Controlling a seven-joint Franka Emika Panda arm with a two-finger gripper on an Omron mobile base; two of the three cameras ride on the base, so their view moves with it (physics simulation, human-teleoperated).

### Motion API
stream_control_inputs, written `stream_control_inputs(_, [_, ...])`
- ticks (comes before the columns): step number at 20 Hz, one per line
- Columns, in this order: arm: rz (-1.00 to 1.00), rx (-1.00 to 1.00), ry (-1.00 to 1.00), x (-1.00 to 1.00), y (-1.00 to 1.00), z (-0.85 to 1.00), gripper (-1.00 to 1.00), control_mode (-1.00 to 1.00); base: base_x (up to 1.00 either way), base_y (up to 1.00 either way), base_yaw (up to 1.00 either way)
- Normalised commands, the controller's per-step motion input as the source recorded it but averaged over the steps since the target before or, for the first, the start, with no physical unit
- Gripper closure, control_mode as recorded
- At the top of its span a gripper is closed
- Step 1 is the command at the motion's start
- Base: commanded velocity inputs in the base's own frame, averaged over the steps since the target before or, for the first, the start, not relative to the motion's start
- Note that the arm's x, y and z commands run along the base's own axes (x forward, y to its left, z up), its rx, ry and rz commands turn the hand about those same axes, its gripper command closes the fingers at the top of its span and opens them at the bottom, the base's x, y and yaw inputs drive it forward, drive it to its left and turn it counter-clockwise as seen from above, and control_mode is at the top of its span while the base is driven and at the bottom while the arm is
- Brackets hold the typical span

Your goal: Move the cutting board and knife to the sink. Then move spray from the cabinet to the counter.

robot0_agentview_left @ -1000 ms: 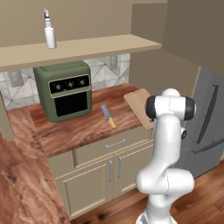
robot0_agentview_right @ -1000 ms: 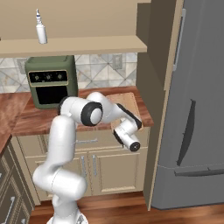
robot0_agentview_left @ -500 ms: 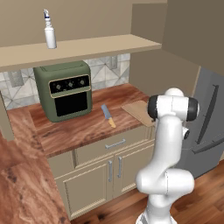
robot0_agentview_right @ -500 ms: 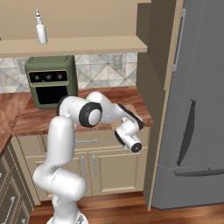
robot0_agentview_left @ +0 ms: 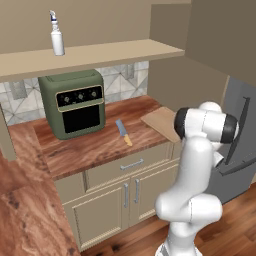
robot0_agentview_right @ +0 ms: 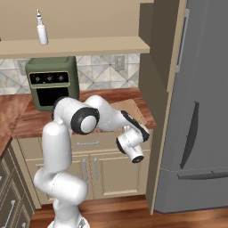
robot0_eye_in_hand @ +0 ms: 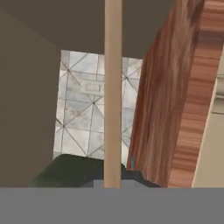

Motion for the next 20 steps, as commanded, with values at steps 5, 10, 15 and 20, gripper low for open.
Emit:
stream_control_inputs(5, [0.03, -0.06, -0.33, -0.45, 0.06, 0.66, 1.0, -1.0, 0.0, 0.0, 0.0])
stream_control_inputs(10, [0.01, 0.0, -0.14, -0.45, 0.0, 0.71, 1.0, -1.0, 0.0, 0.0, 0.0])
stream_control_inputs(15, [0.0, 0.0, 0.04, -0.57, 0.0, 0.56, 1.0, -1.0, 0.0, 0.0, 0.0])
stream_control_inputs(20, [0.0, 0.0, 0.18, -0.65, 0.05, 0.19, 1.0, -1.0, 0.0, 0.0, 0.0])
